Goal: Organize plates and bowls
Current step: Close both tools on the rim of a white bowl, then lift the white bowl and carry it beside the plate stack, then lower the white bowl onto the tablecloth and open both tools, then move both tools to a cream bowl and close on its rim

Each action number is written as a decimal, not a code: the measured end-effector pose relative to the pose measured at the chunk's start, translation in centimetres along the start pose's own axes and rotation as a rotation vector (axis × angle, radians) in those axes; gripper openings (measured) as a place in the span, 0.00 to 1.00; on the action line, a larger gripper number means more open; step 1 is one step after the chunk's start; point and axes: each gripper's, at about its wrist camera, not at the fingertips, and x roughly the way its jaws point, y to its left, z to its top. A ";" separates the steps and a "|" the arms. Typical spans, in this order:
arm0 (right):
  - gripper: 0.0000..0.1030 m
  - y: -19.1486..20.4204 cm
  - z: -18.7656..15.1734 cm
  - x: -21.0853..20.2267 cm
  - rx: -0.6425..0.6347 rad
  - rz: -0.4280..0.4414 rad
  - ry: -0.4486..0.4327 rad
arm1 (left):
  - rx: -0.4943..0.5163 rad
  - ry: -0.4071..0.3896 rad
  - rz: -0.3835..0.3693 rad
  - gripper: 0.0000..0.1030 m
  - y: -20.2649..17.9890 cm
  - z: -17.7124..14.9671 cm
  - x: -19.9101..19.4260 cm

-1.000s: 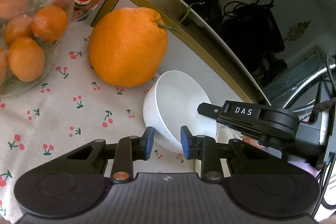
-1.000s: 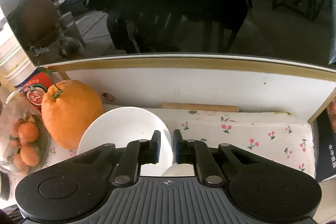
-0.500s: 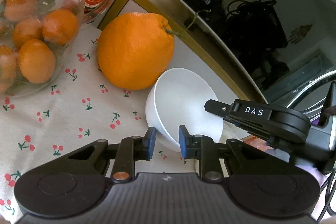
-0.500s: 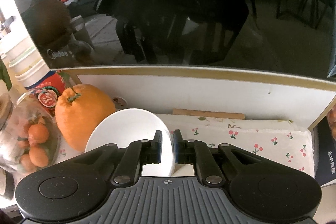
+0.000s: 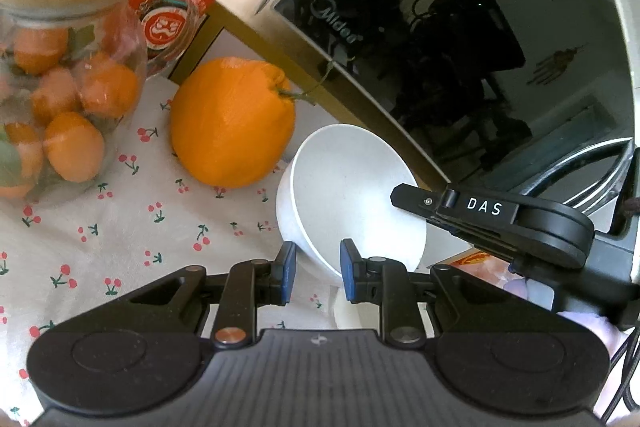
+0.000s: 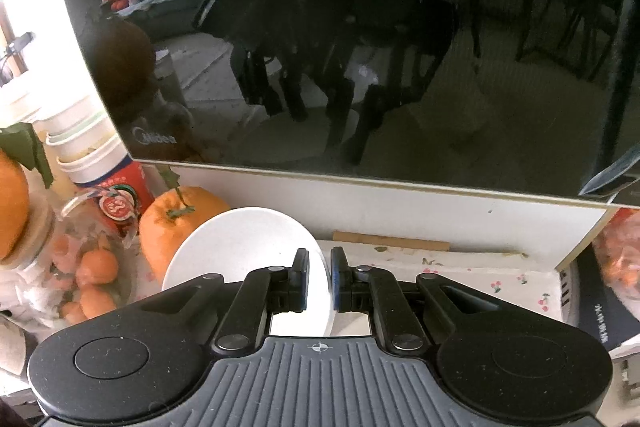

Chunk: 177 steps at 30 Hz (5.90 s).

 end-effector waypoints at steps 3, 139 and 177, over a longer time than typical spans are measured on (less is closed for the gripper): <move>0.10 0.5 0.5 -0.8 -0.003 -0.010 -0.007 | 0.005 0.004 -0.008 0.21 -0.1 0.2 -0.7; 0.68 -9.7 -26.2 -17.6 0.824 0.033 0.132 | 0.647 0.286 0.047 0.93 -7.8 -16.7 -9.8; 0.73 -13.0 -25.7 -12.8 1.080 0.039 -0.110 | 0.581 0.188 0.080 0.54 -8.6 -11.5 0.3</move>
